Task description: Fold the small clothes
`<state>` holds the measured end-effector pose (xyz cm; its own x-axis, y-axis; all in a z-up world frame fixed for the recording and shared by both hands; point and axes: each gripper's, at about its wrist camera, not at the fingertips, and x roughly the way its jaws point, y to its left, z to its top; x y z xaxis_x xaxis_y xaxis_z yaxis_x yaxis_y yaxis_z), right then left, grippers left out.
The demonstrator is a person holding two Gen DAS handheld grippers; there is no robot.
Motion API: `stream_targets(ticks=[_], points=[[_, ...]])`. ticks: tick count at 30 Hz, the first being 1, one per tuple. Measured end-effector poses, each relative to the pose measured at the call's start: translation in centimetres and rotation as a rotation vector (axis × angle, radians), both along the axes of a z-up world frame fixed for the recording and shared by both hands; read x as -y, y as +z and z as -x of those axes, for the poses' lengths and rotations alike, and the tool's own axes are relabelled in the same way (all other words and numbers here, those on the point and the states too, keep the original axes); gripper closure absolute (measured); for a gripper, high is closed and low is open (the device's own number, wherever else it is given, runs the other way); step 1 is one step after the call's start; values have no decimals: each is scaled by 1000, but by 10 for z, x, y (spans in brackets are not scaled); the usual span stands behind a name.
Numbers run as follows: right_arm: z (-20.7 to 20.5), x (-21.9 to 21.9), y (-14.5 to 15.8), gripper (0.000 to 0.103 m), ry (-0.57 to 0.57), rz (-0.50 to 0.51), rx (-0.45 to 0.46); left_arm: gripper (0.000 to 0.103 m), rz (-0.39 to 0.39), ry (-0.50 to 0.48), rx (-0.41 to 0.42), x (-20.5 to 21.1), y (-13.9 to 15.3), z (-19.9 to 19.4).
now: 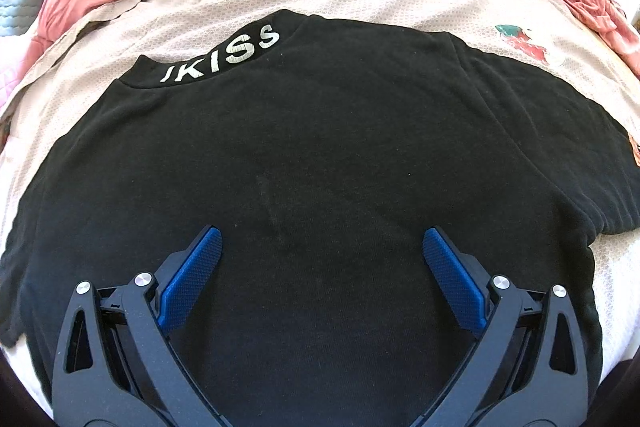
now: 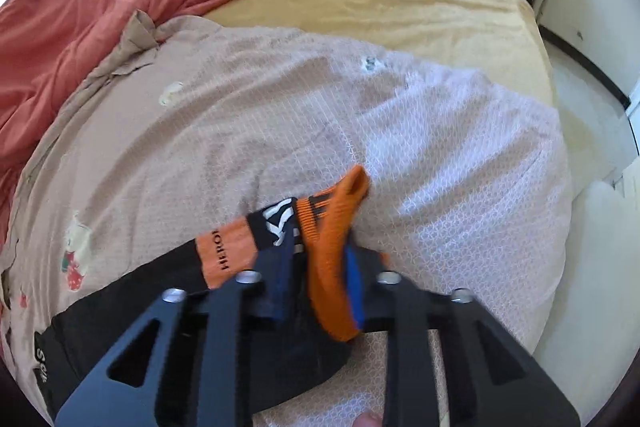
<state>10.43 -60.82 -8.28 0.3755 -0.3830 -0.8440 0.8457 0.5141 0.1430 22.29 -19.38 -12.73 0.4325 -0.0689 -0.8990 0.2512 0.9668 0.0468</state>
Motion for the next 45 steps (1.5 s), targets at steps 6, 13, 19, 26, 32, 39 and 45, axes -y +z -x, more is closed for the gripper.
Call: stream_targets(ticks=[6, 13, 19, 26, 32, 39, 45], points=[[-17, -21, 19, 94, 168, -33, 154, 8, 14, 14, 0, -4, 3, 0], [-56, -98, 48, 94, 476, -7, 276, 8, 75, 97, 19, -36, 23, 3], [-87, -181, 45, 94, 717, -72, 290, 8, 114, 227, 56, -91, 45, 4], [-101, -270, 23, 90, 959, -112, 249, 8, 126, 294, 46, -130, 52, 9], [-101, -278, 16, 70, 1046, -283, 278, 8, 136, 293, 26, -130, 49, 15], [-94, -205, 35, 59, 819, -81, 194, 9, 289, 185, -26, -91, 49, 14], [-91, -181, 28, 56, 747, -101, 152, 28, 390, 93, -152, -31, 43, 3]])
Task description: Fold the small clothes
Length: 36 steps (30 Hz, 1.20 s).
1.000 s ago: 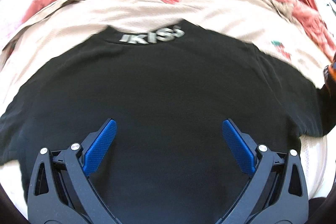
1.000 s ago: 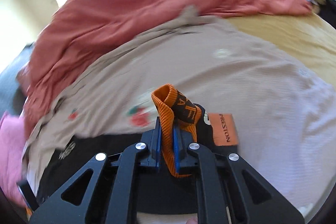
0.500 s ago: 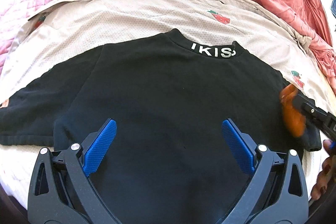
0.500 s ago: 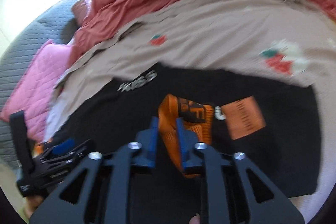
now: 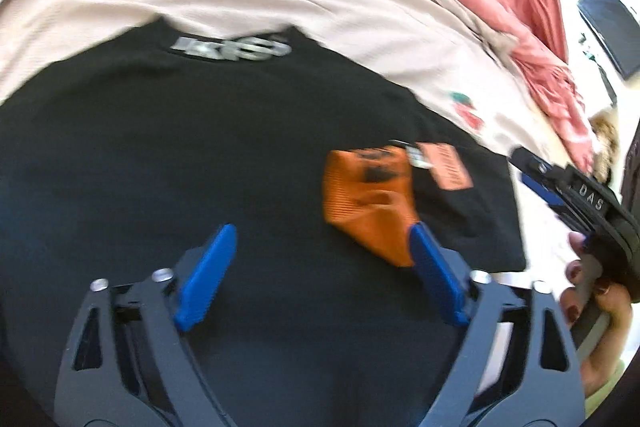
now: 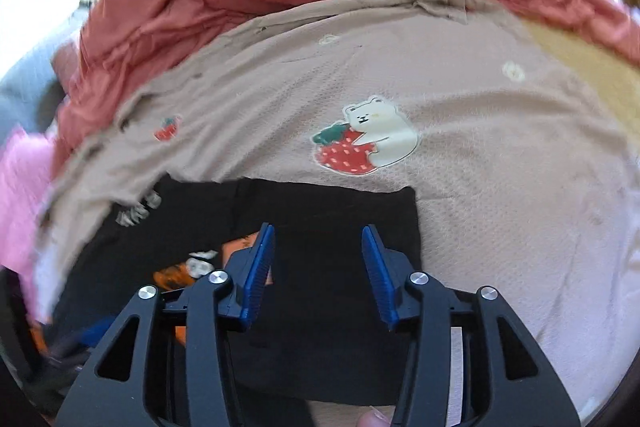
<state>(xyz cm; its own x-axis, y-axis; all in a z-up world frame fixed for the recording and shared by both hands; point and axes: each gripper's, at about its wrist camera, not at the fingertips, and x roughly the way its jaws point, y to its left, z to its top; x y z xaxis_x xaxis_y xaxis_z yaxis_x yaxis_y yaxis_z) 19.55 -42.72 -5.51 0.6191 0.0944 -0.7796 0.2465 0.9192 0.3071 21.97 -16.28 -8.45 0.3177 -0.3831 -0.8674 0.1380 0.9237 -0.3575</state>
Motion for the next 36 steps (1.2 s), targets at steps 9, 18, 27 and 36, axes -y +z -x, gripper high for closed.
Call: stream_targets(ticks=[9, 18, 27, 36], points=[[-6, -3, 2, 55, 8, -41, 16, 63, 39, 42, -105, 39, -32, -9], [-5, 4, -2, 55, -16, -63, 12, 96, 65, 69, 1, 19, -4, -10], [-6, 4, -3, 52, -23, -71, 18, 96, -27, 150, 318, -49, 78, 4], [-12, -24, -11, 52, 47, -21, 3, 96, -138, 317, 311, -126, 49, 11]])
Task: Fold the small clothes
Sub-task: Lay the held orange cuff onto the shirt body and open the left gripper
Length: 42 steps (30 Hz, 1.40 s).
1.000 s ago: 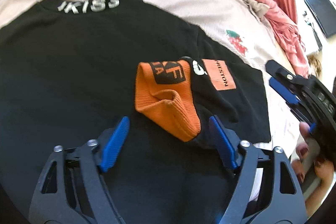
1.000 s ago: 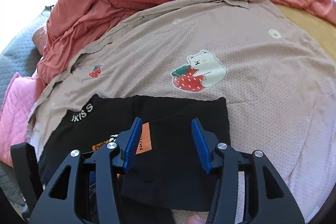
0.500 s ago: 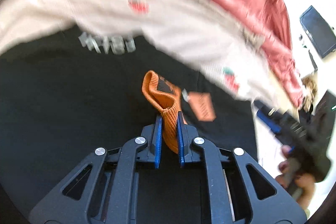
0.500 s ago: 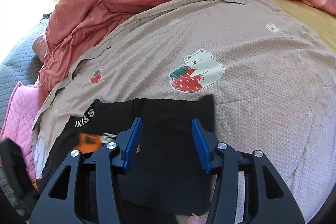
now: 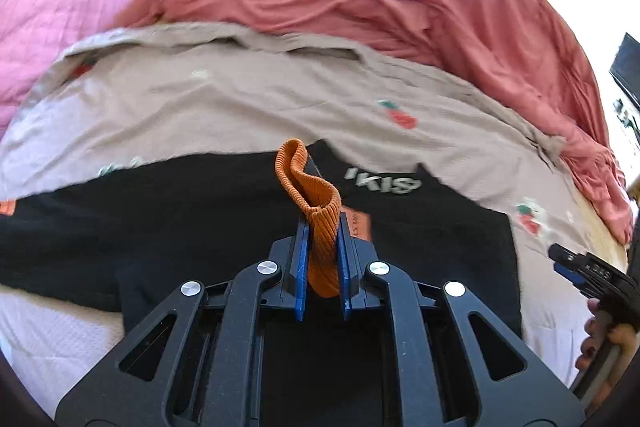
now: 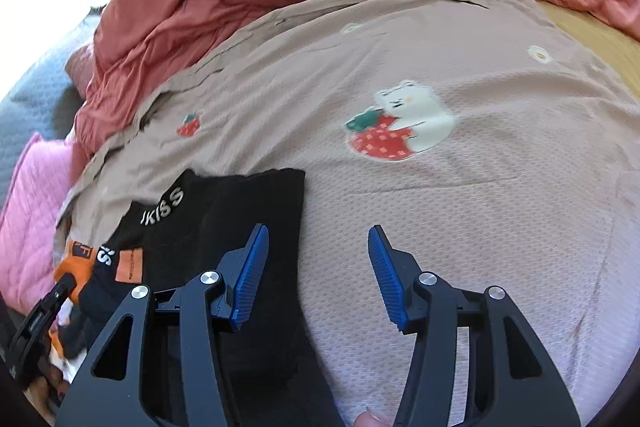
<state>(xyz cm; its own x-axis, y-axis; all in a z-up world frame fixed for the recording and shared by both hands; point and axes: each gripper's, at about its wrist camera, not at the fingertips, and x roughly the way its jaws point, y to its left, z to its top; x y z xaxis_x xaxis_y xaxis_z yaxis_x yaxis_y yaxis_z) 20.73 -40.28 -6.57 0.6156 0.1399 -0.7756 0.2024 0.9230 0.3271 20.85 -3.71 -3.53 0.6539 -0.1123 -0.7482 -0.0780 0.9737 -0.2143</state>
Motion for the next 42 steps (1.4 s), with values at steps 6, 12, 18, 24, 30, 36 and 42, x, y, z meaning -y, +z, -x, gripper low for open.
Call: stream_targets(ticks=[6, 12, 18, 24, 30, 36, 42], points=[[-3, -38, 0, 52, 111, 114, 15, 96, -12, 11, -51, -20, -23, 0], [-7, -68, -13, 52, 207, 151, -8, 96, -27, 5, -37, -25, -29, 12], [-13, -90, -38, 53, 272, 220, -98, 95, -112, -18, 21, -21, -20, 19], [-11, -101, -43, 53, 299, 319, -113, 92, 4, 36, -140, -49, -53, 10], [-9, -80, -23, 44, 259, 177, -46, 91, -4, 31, -107, -51, -37, 15], [-4, -64, -8, 32, 214, 174, -33, 91, -47, 35, -17, -39, -2, 28], [3, -71, -3, 32, 307, 142, -22, 85, -71, -71, -51, 2, -3, 18]])
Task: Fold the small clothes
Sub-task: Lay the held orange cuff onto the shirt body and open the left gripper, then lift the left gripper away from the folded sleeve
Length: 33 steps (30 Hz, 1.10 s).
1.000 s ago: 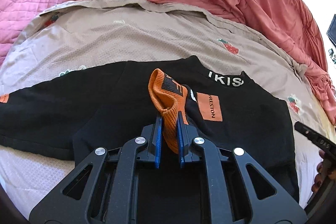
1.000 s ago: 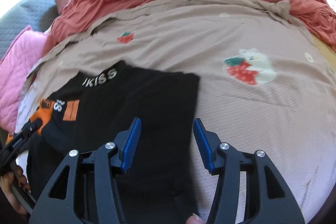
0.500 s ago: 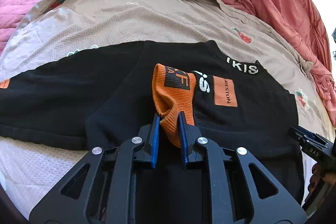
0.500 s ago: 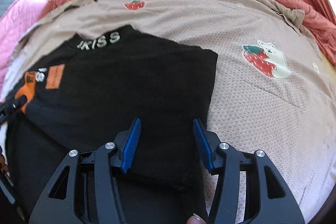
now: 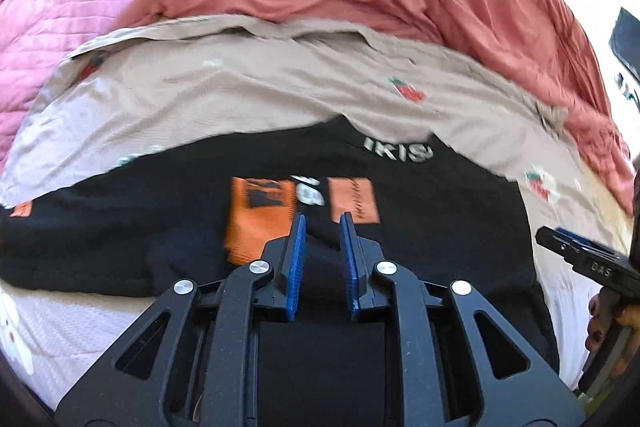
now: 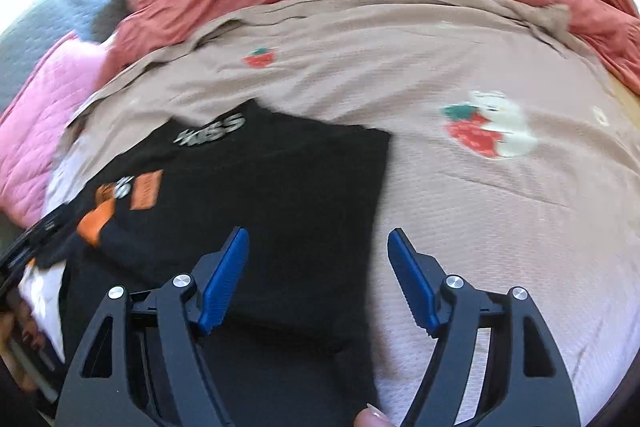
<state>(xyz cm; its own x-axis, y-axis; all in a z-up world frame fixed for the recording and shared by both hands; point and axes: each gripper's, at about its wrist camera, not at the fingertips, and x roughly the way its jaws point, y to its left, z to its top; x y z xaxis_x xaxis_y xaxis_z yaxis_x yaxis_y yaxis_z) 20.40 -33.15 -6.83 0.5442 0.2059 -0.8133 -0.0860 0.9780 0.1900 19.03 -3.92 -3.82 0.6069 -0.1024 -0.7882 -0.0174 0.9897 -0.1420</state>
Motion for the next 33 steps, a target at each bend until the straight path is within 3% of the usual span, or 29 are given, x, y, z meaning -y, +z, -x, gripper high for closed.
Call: stream_targets(ticks=[2, 4, 6, 8, 11, 15, 19, 24, 28, 33], points=[[-1, -11, -7, 32, 42, 11, -23, 71, -21, -10, -42, 10, -11, -8], [-2, -19, -18, 33, 63, 30, -65, 66, -57, -17, -95, 15, -25, -16], [-3, -23, -29, 33, 70, 78, -109, 65, -114, -14, -169, 16, -44, -23], [-4, -24, -38, 32, 66, 157, -138, 65, -122, -2, -199, 9, -58, -24], [-8, -18, -50, 30, 43, 152, -184, 65, -88, -6, -182, 0, -64, -21], [-7, -14, -42, 30, 25, 145, -162, 65, -63, -9, -162, -4, -59, -17], [-2, -12, -20, 30, 32, 98, -70, 44, -48, -7, -124, -9, -44, -6], [2, -29, -8, 30, 109, -11, -25, 38, -93, -29, -132, -4, -41, 3], [4, -54, -23, 30, 179, 40, -74, 38, -121, -45, -164, 0, -52, 6], [8, -69, -45, 27, 210, 137, -120, 37, -90, -32, -197, -5, -61, 7]])
